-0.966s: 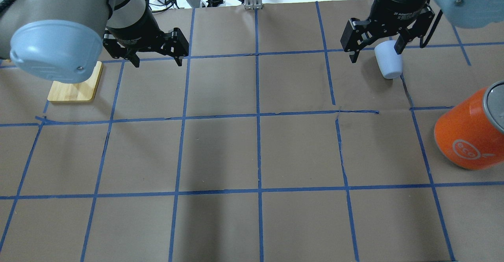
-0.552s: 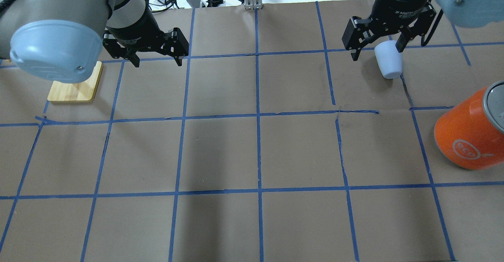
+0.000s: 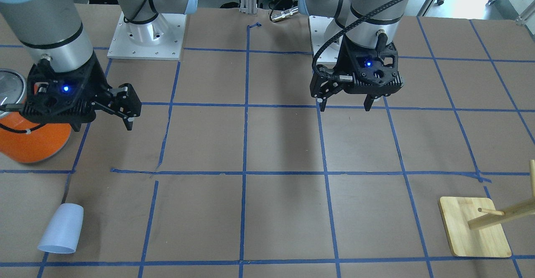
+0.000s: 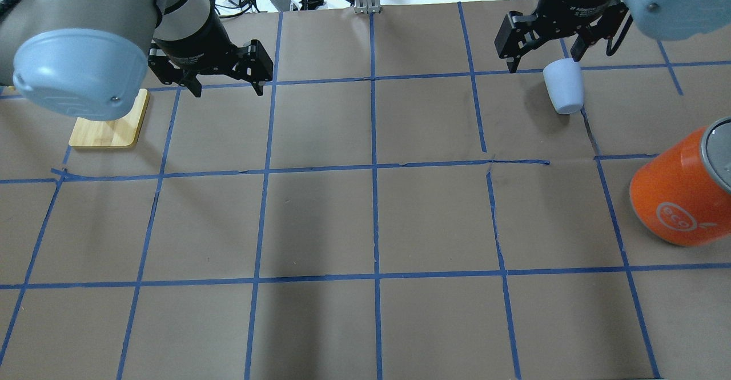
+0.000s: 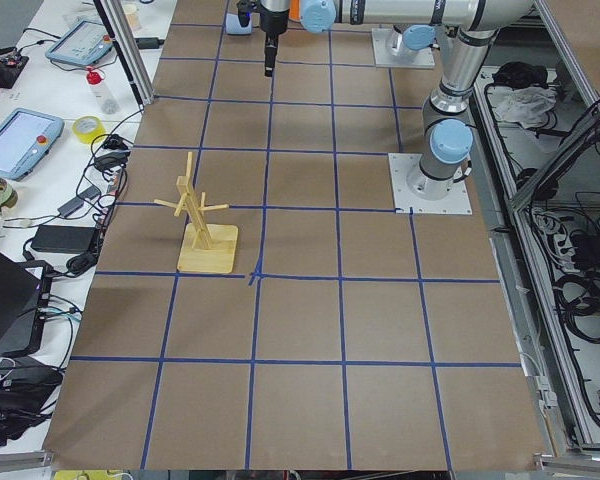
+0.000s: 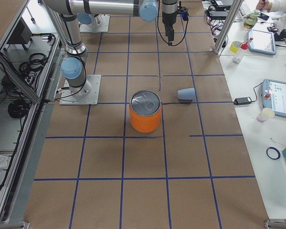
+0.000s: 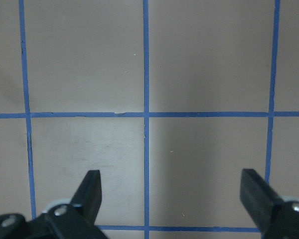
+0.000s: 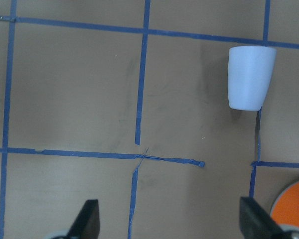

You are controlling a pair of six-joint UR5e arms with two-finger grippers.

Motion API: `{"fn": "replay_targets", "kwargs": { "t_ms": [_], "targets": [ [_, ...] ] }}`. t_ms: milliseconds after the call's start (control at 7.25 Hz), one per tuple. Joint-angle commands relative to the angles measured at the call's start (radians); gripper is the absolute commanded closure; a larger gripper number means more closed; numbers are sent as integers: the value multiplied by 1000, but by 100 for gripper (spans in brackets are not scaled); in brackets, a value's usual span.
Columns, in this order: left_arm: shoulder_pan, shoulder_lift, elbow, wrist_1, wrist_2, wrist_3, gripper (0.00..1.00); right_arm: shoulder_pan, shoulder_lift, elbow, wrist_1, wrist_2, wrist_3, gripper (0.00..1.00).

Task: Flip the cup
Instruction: 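Lower the right gripper over the upside-down light-blue cup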

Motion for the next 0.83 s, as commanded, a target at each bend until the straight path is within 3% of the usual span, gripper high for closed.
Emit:
{"fn": "replay_targets", "kwargs": {
  "t_ms": [0, 276, 414, 552, 690],
  "targets": [
    [0, 1, 0, -2, 0, 0, 0, -43, 94, 1, -40, -13, -6, 0],
    [0, 1, 0, 0, 0, 0, 0, -155, 180, 1, -92, 3, -15, 0],
    [0, 1, 0, 0, 0, 0, 0, -163, 257, 1, -257, -3, -79, 0],
    [0, 1, 0, 0, 0, 0, 0, -165, 315, 0, -349, -10, -116, 0],
    [0, 1, 0, 0, 0, 0, 0, -168, 345, -9, -355, -6, -117, 0]
  ]
}}
